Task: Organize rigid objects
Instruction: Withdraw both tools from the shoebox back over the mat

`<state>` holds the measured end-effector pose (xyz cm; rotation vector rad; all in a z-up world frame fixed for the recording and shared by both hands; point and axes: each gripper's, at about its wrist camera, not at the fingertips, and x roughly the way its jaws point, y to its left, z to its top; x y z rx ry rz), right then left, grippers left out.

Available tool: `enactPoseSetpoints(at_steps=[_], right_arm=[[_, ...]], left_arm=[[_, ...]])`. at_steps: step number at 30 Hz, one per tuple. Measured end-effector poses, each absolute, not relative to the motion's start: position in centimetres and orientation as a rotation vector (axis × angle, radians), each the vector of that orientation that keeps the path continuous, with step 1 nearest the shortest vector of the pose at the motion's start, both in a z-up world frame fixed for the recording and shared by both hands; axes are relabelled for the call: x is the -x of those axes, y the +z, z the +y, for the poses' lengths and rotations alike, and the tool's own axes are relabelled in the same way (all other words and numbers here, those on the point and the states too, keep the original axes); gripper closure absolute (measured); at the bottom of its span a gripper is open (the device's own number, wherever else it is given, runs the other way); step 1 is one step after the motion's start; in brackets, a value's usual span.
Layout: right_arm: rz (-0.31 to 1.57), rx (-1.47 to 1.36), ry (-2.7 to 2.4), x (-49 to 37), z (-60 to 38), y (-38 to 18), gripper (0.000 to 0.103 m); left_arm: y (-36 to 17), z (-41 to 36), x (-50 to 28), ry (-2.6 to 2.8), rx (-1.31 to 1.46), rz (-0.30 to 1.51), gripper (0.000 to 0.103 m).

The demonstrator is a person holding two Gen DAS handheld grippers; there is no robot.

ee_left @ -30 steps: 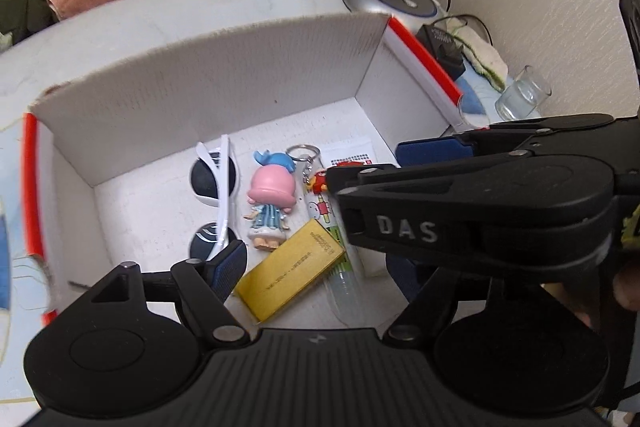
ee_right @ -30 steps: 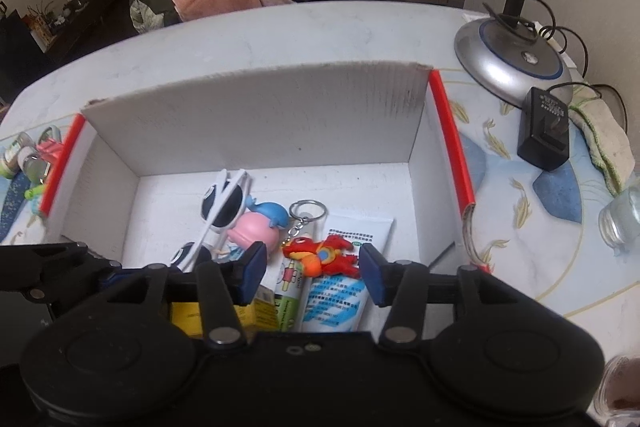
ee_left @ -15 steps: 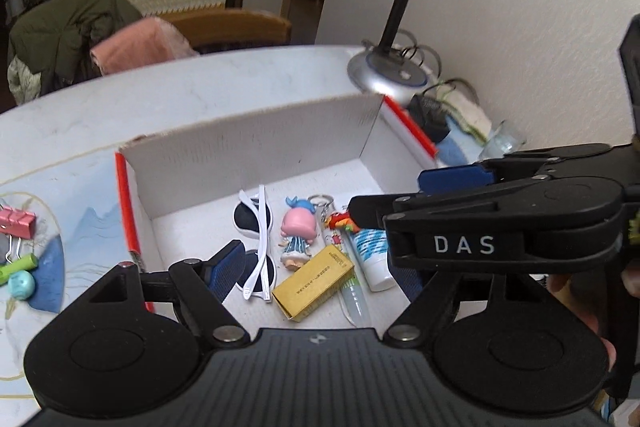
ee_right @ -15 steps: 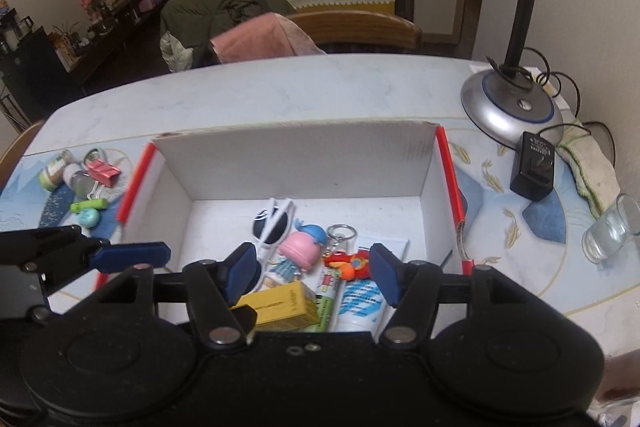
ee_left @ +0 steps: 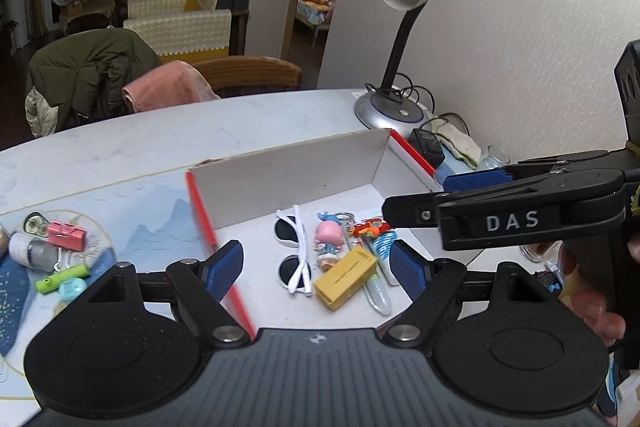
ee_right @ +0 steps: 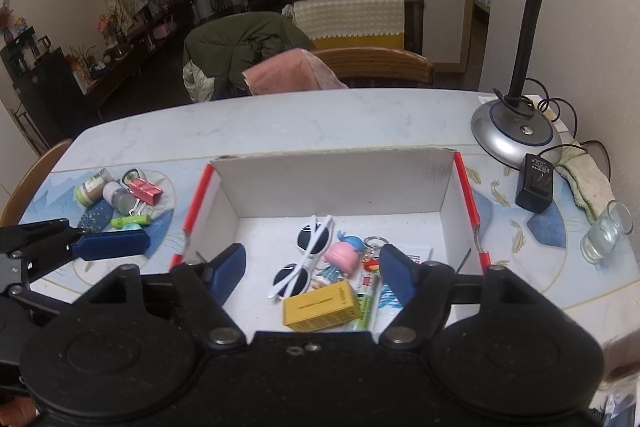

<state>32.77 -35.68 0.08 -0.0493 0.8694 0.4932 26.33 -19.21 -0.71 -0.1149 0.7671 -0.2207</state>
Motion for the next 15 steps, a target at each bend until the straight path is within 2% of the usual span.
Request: enactPoseSetpoints(at_steps=[15], right_arm=[[0.823,-0.001,0.533,-27.1,-29.2,1.0,0.013]], left_arm=[[-0.4,-8.9,-21.0,-0.144,0.106,0.731,0.023]])
